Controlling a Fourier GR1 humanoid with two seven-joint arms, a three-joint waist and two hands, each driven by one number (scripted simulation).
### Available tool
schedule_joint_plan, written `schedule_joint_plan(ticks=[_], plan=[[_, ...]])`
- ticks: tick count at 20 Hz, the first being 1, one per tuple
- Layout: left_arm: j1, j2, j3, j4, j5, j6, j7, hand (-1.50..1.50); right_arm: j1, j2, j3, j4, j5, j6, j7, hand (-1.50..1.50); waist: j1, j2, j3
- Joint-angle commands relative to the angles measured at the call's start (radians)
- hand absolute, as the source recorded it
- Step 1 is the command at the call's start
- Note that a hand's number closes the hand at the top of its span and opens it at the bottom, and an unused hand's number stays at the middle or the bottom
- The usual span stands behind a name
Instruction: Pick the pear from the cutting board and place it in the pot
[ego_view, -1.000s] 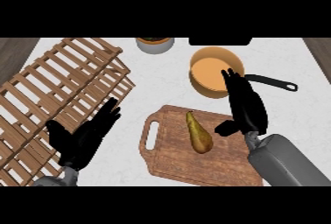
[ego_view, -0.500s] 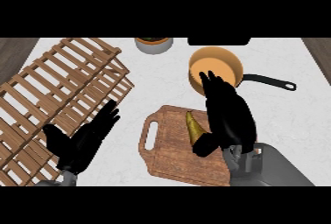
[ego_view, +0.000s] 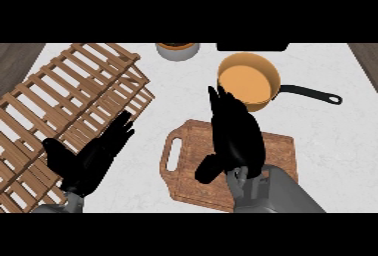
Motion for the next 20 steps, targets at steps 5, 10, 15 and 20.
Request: schedule_joint_plan(ticks=[5,10,15,20], plan=[[-0.033,-0.025,0.018,0.053,-0.022,-0.021,-0.012,0.0,0.073,0.073,0.061,0.162,0.114,-0.047,0.059,-1.5,0.0,0.004,0.001],[0.01,-0.016,0.024,-0.001,0.0,-0.039,0.01,0.0,0.036,0.073,0.023,0.22,0.164,0.018,0.097,-1.5,0.005,0.003,0.0],[0.036,-0.033,0.027,0.037,-0.02,-0.054,-0.043,0.0,0.11,0.074,0.043,0.189,0.227,0.047,0.107,-1.5,-0.001,0.002,0.0],[-0.029,-0.045,0.052,0.04,-0.017,-0.044,0.025,0.0,0.132,0.074,0.045,0.279,0.237,-0.01,0.042,-1.5,0.003,0.004,0.001]])
